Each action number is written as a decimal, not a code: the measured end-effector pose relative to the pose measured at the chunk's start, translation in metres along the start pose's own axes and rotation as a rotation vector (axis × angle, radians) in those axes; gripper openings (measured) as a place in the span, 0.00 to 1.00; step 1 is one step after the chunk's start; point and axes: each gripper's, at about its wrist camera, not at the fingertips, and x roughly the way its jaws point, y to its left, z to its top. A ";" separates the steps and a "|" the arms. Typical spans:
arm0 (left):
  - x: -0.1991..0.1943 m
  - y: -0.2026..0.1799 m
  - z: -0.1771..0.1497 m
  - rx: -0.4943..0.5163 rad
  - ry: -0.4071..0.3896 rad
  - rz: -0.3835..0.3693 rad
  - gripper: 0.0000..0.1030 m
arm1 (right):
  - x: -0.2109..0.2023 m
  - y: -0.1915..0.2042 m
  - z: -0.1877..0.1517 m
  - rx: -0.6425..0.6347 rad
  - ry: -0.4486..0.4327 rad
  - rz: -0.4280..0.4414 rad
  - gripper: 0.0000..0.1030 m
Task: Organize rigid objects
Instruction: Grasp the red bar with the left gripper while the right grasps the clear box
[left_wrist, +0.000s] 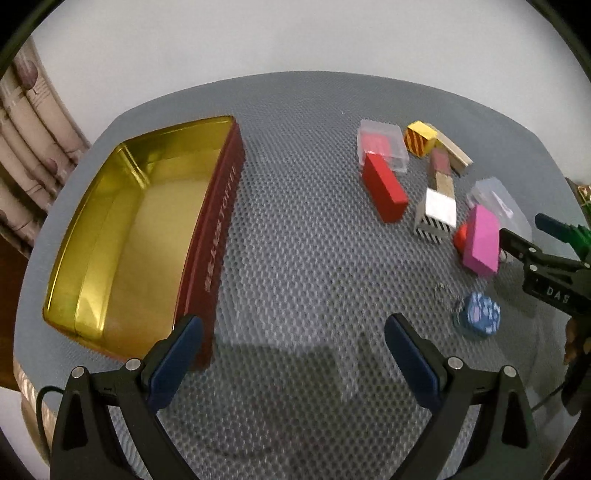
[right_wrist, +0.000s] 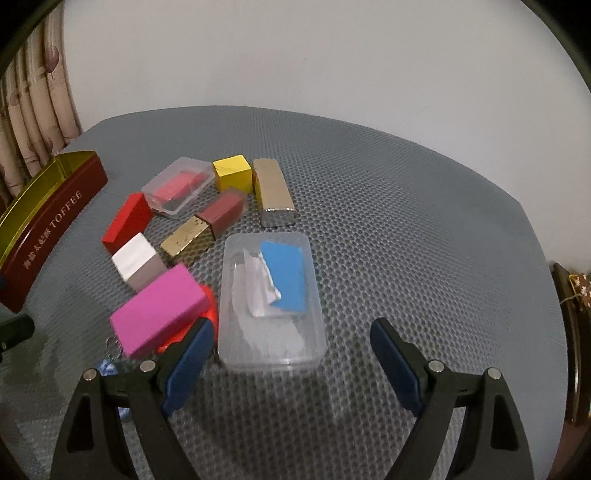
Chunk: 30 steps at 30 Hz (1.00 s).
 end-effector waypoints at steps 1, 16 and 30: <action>0.001 0.000 0.003 -0.005 0.001 0.004 0.95 | 0.002 -0.001 0.002 0.008 -0.008 0.005 0.86; 0.020 -0.020 0.054 -0.002 0.013 0.039 0.95 | 0.040 -0.010 0.018 0.061 -0.030 -0.041 0.58; 0.045 -0.035 0.108 -0.081 0.162 -0.054 0.93 | 0.047 -0.011 0.022 0.115 -0.037 -0.085 0.59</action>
